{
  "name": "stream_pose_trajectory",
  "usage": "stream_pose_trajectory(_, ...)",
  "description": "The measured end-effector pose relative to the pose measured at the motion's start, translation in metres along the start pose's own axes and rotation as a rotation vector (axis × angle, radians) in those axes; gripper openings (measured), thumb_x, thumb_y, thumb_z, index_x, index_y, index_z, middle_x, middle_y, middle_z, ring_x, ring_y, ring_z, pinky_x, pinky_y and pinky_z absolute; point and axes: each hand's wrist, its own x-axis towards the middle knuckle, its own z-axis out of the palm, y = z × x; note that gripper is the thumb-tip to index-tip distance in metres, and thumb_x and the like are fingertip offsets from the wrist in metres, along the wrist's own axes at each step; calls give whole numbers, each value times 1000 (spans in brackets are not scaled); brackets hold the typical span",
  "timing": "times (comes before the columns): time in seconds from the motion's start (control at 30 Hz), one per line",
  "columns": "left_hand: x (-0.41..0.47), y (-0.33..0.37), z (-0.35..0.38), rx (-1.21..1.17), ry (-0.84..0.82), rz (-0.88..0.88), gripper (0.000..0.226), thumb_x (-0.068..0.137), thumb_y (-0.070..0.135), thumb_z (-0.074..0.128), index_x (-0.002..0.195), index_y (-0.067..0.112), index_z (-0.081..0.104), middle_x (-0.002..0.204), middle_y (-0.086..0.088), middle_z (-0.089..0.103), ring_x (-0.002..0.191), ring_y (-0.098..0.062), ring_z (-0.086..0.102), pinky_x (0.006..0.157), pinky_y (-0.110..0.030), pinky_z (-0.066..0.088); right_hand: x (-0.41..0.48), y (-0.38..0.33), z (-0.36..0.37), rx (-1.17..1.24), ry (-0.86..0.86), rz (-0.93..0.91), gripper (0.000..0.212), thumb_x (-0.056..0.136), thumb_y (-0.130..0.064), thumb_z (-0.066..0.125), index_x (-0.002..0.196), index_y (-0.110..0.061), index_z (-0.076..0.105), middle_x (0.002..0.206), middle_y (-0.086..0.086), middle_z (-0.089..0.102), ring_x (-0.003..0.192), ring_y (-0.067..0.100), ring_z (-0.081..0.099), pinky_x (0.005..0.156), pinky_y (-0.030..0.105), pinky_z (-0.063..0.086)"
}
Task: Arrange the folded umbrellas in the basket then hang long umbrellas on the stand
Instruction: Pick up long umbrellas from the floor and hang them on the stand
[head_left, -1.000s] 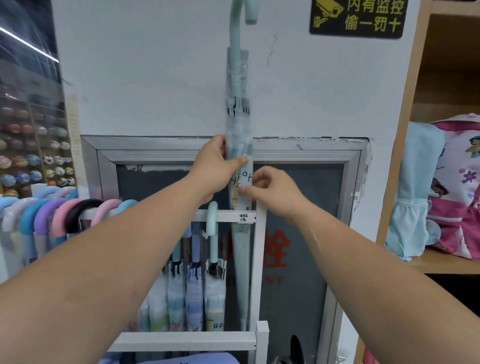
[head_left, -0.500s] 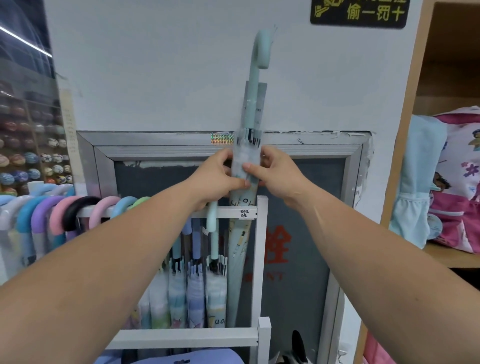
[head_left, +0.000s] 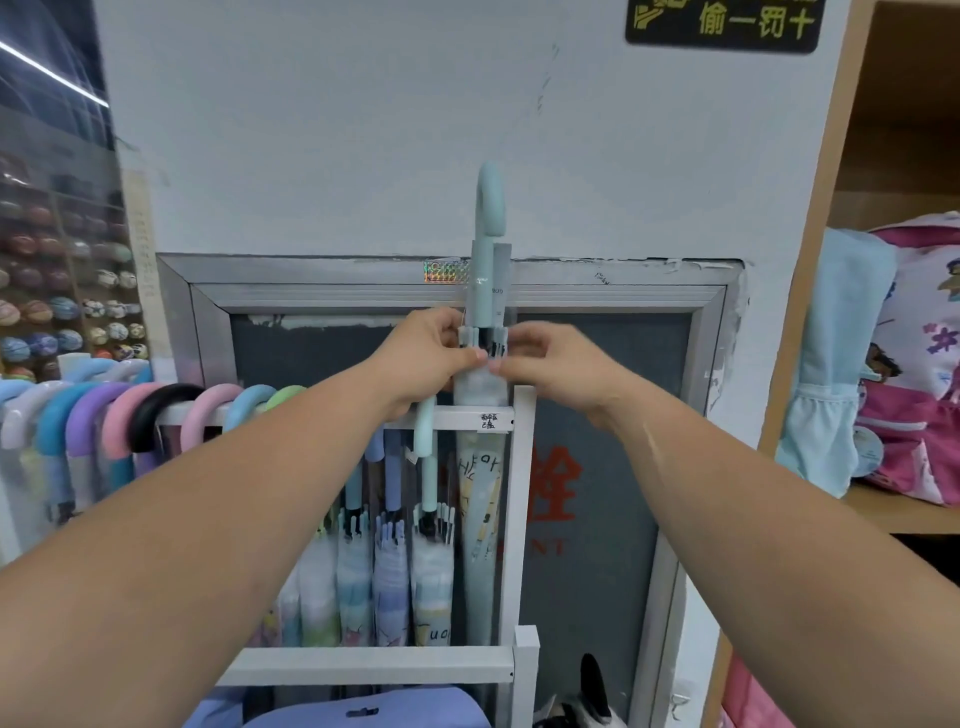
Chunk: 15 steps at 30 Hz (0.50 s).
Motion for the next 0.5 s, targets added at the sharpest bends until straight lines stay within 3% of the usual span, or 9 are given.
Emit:
stream_pose_trajectory(0.1, -1, -1, 3, 97, -34, -23, 24, 85, 11, 77, 106, 19, 68, 102, -11, 76, 100, -29, 72, 94, -49, 56, 3, -19, -13, 95, 75, -31, 40, 87, -44, 72, 122, -27, 65, 114, -8, 74, 107, 13, 69, 87, 33, 53)
stream_pose_trajectory(0.2, 0, 0, 5, 158, -79, -49, 25, 82, 9, 79, 106, 12, 69, 99, -10, 77, 96, -26, 73, 93, -41, 57, 7, -37, -15, 121, 119, -94, 69, 75, -60, 70, 134, -26, 59, 124, -10, 69, 115, 9, 65, 91, 31, 49)
stream_pose_trajectory(0.27, -2, 1, 5, 176, -108, -64, 27, 83, 6, 79, 107, 6, 67, 97, -11, 77, 85, -19, 73, 79, -29, 58, 9, -43, -17, 109, 101, -134, 69, 74, -51, 74, 135, -22, 59, 123, -8, 70, 115, 7, 64, 93, 29, 49)
stream_pose_trajectory(0.33, -3, 2, 5, 190, -119, -70, 28, 83, 6, 79, 108, 5, 67, 93, -8, 77, 82, -19, 73, 72, -26, 58, 10, -43, -21, 155, 42, -132, 66, 75, -38, 76, 135, -19, 58, 125, -4, 69, 117, 12, 65, 97, 35, 52)
stream_pose_trajectory(0.43, -4, 0, 4, 193, -123, -85, 27, 81, 5, 80, 106, 8, 69, 95, -9, 78, 95, -29, 74, 89, -43, 59, 10, -41, -26, 285, -22, -101, 68, 72, -43, 74, 135, -21, 59, 127, 1, 69, 121, 23, 63, 105, 45, 48)
stream_pose_trajectory(0.5, -4, -2, 4, 192, -130, -98, 27, 81, 4, 79, 106, 9, 70, 97, -7, 78, 96, -28, 74, 92, -46, 58, 11, -44, -27, 308, -2, -91, 63, 72, -49, 74, 128, -24, 64, 121, -2, 72, 117, 19, 66, 105, 44, 47)
